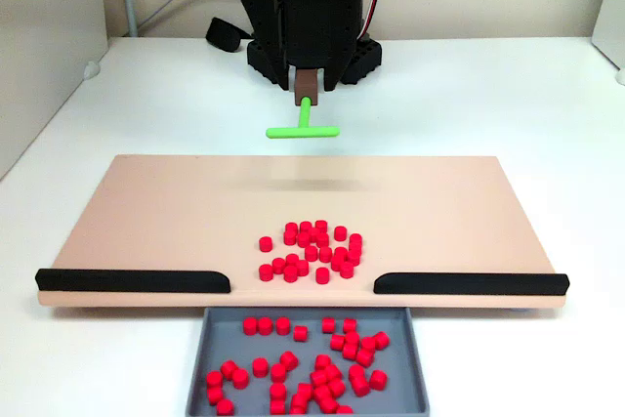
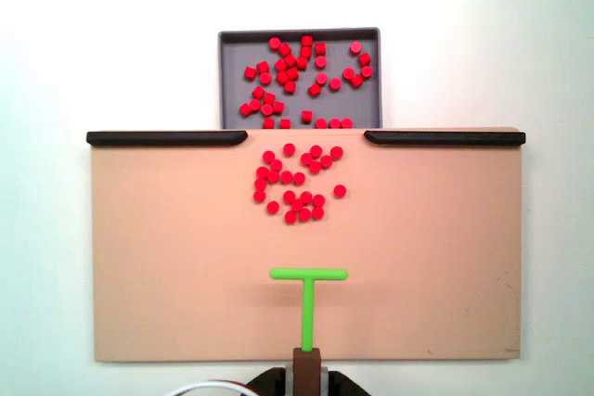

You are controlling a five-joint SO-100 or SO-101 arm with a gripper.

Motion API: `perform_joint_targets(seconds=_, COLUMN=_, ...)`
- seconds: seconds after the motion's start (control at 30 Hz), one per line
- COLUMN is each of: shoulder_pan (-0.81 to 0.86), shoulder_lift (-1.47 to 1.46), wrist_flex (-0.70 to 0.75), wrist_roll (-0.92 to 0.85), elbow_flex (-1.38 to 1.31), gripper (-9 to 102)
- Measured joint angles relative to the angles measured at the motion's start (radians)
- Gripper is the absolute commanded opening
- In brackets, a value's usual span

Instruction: Gather the bottom side granules

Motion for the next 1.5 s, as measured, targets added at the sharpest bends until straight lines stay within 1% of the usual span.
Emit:
perform_joint_targets(seconds=0.7, shoulder_pan=-0.023, shoulder_lift=-0.058, wrist_flex=-0.003, wrist_roll=-0.015, elbow_flex=0.000, gripper=0)
perform_joint_targets(seconds=1.07, shoulder_pan=-0.023, shoulder_lift=-0.060, wrist_flex=-0.092, wrist_roll=-0.006, elbow_flex=0.086, gripper=0)
perform_joint_targets(seconds=1.27, shoulder_pan=-0.025, shoulder_lift=-0.035, wrist_flex=-0.183, wrist_roll=-0.006, elbow_flex=0.170, gripper=0)
perform_joint_targets(seconds=1.5, shoulder_pan=-0.028, shoulder_lift=-0.048, wrist_flex=-0.235, wrist_roll=0.002, elbow_flex=0.175, gripper=0)
